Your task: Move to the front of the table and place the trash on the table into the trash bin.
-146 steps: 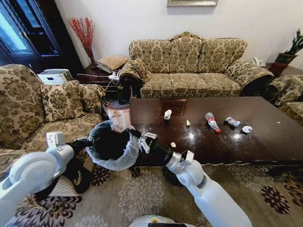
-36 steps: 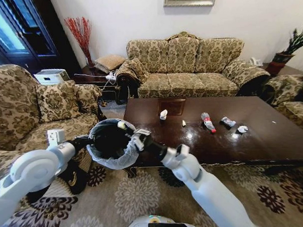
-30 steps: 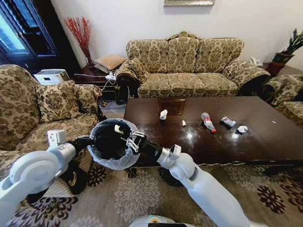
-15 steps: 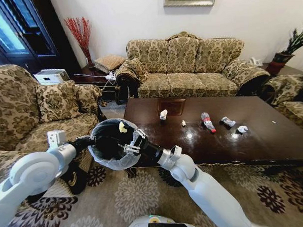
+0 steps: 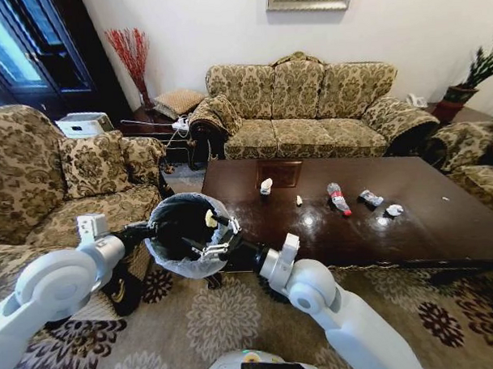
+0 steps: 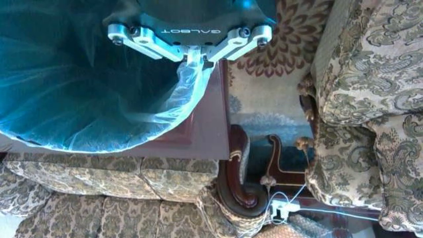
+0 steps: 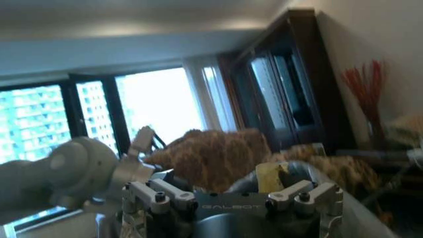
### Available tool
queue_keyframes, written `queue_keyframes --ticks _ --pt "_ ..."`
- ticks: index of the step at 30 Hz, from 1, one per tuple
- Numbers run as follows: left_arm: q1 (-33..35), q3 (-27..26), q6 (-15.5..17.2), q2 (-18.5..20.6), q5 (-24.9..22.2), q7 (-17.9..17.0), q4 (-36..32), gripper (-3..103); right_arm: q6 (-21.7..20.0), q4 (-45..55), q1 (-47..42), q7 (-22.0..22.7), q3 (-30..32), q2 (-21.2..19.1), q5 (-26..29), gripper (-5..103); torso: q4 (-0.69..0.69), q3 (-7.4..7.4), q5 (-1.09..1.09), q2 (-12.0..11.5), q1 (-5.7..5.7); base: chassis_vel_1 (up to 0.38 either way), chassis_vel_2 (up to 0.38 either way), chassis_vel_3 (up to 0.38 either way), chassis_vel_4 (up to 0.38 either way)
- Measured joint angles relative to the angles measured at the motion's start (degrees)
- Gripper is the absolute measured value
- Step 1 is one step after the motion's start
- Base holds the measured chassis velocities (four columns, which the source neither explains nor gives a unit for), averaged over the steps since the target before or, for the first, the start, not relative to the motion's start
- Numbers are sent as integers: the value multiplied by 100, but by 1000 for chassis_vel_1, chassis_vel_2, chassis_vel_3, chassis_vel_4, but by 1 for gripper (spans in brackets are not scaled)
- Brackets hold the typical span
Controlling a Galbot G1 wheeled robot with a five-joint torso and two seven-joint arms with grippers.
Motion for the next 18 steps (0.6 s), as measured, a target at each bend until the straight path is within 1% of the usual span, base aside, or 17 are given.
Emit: queue_keyframes --ticks 1,2,3,4,5,6,7,8,9,10,11,12,13,14,16,17,18 --pt "7 -1 0 -6 5 5 -8 0 392 -119 5 -318 29 0 -307 100 0 0 0 0 0 0 0 0 0" --pt "13 -3 0 -14 9 9 -19 0 736 -258 11 -604 67 0 -750 100 0 0 0 0 -1 0 0 0 0" --pt "18 -5 0 -20 14 10 -28 0 826 -315 14 -791 121 -1 -990 100 0 0 0 0 -1 0 0 0 0" --pt "18 -5 0 -20 14 10 -28 0 826 -315 14 -791 121 -1 -990 100 0 0 0 0 -1 0 0 0 0" --pt "30 -7 0 -34 30 11 -43 0 736 -314 1 -908 140 -41 -1086 100 1 0 -1 0 0 0 0 0 0" --pt "35 -10 0 -46 52 13 -57 0 551 -249 -15 -777 124 -65 -1367 100 1 0 -4 0 0 0 0 0 0" --pt "35 -10 0 -46 52 13 -57 0 551 -249 -15 -777 124 -65 -1367 100 1 0 -4 0 0 0 0 0 0" --pt "40 -12 0 -53 77 20 -69 0 455 -227 -22 -856 145 -70 -1447 100 0 0 -3 0 0 0 0 0 0" --pt "47 -16 0 -63 93 23 -81 0 449 -212 -30 -868 145 -72 -1593 100 0 0 -2 0 0 0 0 0 0" --pt "53 -22 0 -73 109 29 -110 0 510 -208 -36 -946 162 -69 -1946 100 0 0 -1 0 0 0 0 0 0" --pt "53 -22 0 -73 109 29 -110 0 510 -208 -36 -946 162 -69 -1946 100 0 0 -1 0 0 0 0 0 0" --pt "61 -26 1 -84 121 31 -132 0 706 -226 -30 -1058 186 -65 -2222 100 0 0 -1 0 -1 0 0 0 0" --pt "66 -28 2 -91 128 31 -143 0 859 -236 -26 -1071 193 -65 -2504 100 0 0 -1 0 -1 0 0 0 0" --pt "69 -30 7 -101 146 31 -153 0 1077 -236 0 -1288 233 -74 -2702 100 0 0 -2 0 0 0 0 0 0" --pt "73 -33 10 -119 164 31 -164 0 1118 -180 5 -1219 200 -107 -2688 100 1 0 -2 0 0 0 0 0 0" --pt "76 -34 12 -134 172 31 -173 0 911 -54 -14 -989 137 -135 -2495 100 1 0 -2 0 0 0 0 0 0" --pt "76 -34 12 -134 172 31 -173 0 911 -54 -14 -989 137 -135 -2495 100 1 0 -2 0 0 0 0 0 0"
